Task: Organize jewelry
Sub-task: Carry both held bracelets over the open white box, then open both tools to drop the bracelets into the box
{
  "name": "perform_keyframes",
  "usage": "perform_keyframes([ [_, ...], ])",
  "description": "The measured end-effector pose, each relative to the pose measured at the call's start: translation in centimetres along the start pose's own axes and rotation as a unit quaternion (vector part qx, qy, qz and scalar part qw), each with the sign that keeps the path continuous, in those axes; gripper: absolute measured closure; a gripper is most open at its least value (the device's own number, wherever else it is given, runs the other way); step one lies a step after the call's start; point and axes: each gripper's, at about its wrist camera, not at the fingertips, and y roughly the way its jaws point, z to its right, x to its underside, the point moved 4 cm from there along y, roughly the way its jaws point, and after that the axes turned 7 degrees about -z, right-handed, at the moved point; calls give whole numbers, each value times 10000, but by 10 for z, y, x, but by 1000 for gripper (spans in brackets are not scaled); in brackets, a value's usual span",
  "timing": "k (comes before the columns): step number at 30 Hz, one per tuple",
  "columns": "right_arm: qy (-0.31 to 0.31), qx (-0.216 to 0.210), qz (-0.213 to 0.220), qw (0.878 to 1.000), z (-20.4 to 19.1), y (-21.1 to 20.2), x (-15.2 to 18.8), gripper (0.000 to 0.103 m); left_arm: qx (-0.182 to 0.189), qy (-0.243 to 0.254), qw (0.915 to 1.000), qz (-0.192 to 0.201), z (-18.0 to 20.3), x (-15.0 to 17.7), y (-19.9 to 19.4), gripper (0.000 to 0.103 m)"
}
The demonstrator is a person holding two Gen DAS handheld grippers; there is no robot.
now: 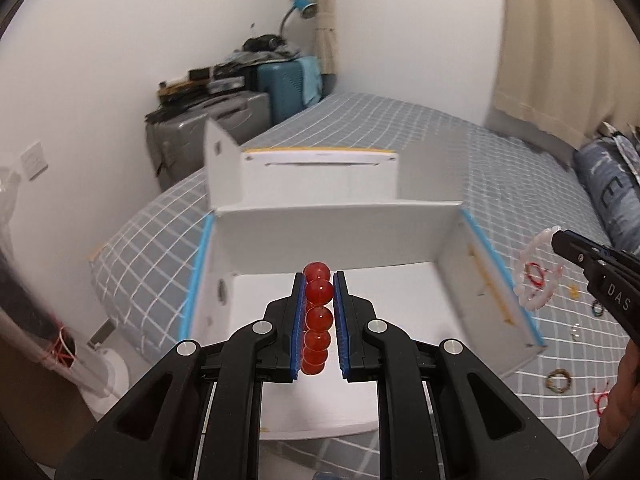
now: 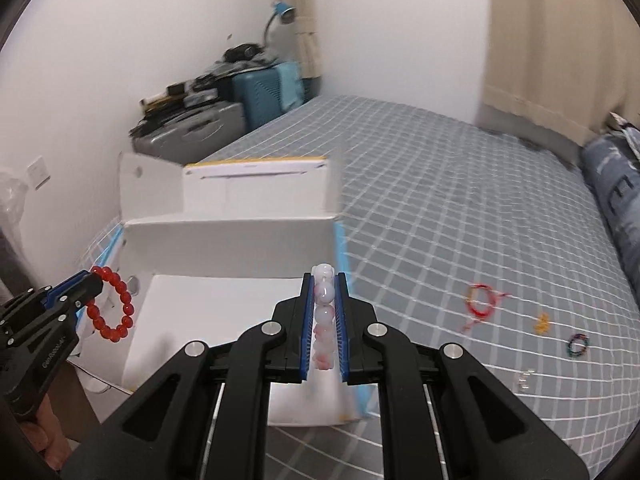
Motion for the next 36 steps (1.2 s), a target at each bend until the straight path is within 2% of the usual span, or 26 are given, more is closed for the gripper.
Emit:
perform_keyframes([
  [8,-187,-244,-486,9983,-48,62,13,94,-102,-128,9994,-308,-32,10,37,90],
  [17,-57,-166,-1127,9935,-56,110,36,94,-74,-116,9963,-844,-40,23,78,90],
  [26,-34,-107,-1359,9907,-54,120,50,94,-180,-101,9945,-1024,-40,26,88,90],
  [34,-16,-105,-1562,9877,-48,130,57,93,-108,-75,9917,-1279,-37,31,98,88],
  [36,-14,-153,-1573,9874,-47,129,58,84,-171,-82,9930,-1164,-37,29,94,87],
])
